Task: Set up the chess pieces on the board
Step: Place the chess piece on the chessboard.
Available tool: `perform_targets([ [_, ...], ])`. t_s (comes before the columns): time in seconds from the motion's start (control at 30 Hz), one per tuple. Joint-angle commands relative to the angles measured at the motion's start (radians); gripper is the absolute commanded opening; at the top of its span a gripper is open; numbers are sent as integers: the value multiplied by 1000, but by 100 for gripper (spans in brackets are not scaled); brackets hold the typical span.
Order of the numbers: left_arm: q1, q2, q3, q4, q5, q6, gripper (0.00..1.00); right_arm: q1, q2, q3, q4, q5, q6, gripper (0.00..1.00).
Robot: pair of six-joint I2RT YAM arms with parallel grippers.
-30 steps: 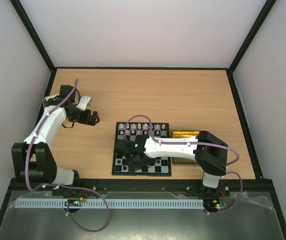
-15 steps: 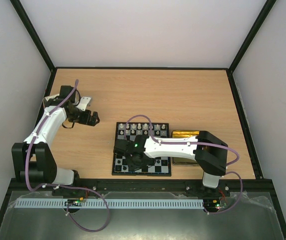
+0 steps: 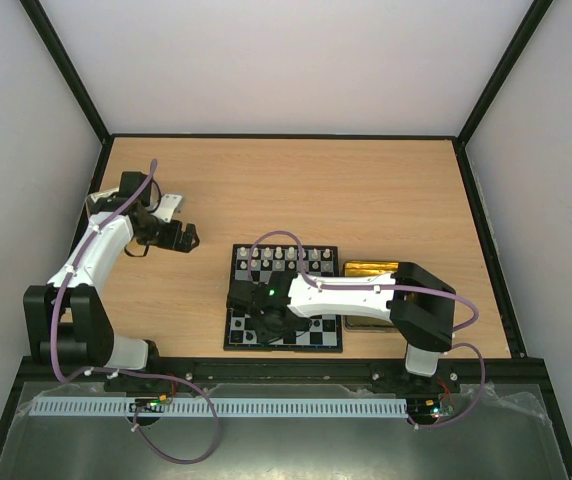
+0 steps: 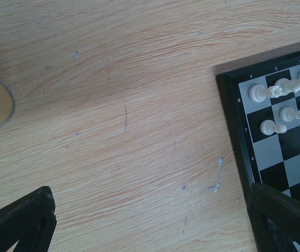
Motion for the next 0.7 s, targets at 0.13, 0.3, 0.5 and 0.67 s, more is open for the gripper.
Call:
perform_targets([
  [0.13,-4,-15,-10,4,1,-5,99,12,-25,-17,-30,10,16,2],
  [0.3,-3,-16,-9,4,0,-5,99,13,-22,-18,-32,14,20,3],
  [0.5,-4,-15,-12,7,1,-6,99,11,-18,-15,-33,17,21,7],
  [0.67,-4,-13,-13,8,1,-6,99,12,-19,-14,-36,21,21,9],
])
